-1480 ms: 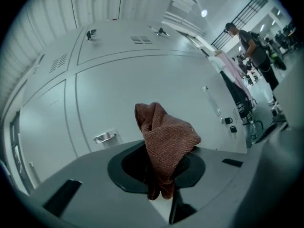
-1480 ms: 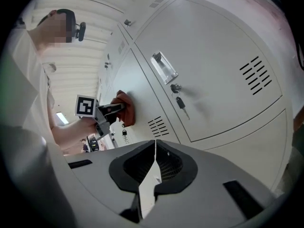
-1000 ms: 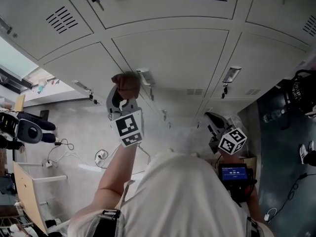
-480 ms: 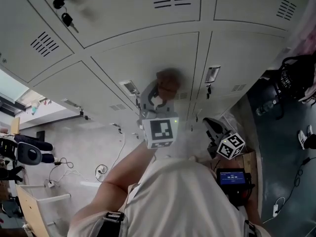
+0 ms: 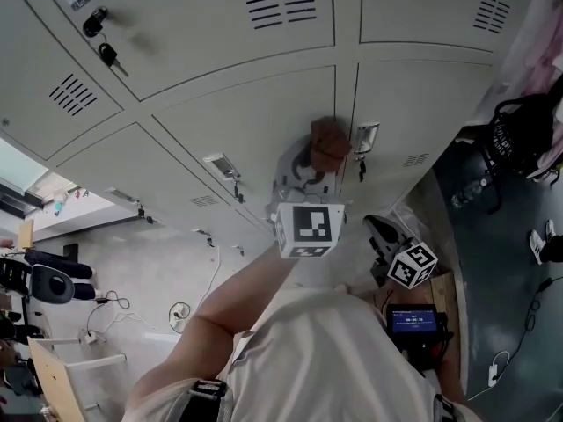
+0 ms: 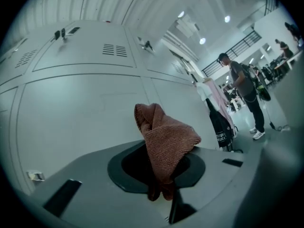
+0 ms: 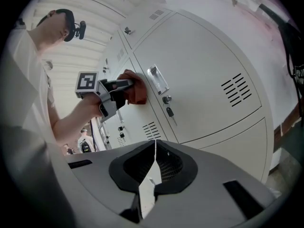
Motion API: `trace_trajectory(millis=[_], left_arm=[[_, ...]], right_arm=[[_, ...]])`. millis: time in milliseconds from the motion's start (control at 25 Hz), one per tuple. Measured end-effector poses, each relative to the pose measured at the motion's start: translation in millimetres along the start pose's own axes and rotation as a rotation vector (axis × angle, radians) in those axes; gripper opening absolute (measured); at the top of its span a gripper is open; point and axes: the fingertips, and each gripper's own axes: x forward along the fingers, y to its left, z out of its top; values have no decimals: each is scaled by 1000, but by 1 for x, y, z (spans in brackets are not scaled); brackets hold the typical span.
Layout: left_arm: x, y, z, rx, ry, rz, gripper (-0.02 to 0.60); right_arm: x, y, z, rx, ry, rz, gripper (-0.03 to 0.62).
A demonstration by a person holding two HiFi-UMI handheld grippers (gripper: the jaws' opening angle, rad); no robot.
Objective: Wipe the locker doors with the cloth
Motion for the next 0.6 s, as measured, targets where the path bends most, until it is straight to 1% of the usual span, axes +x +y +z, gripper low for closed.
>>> trace_trajectory(millis=[120,200,280,400,480,600], left_arm=[[-24,44,-1,-64,7,82,72],[-46,78,-9,-79,25,152,72],[-70,113,-19,-67,49,234,72],[-103,164,-27,-3,76,365,72],[-120,192,-31,18,90,431,72],[-141,220,-36,18,104,517,72]], right_arm=[[15,6,-3,4,16,37,18],[28,16,-9,2,34,74,18],[41,26,-14,-1,54,112,18],[58,38,-19,-9,79,156,18],[68,45,-21,-13,92,178,18],[76,52,-25,-15,107,195,18]])
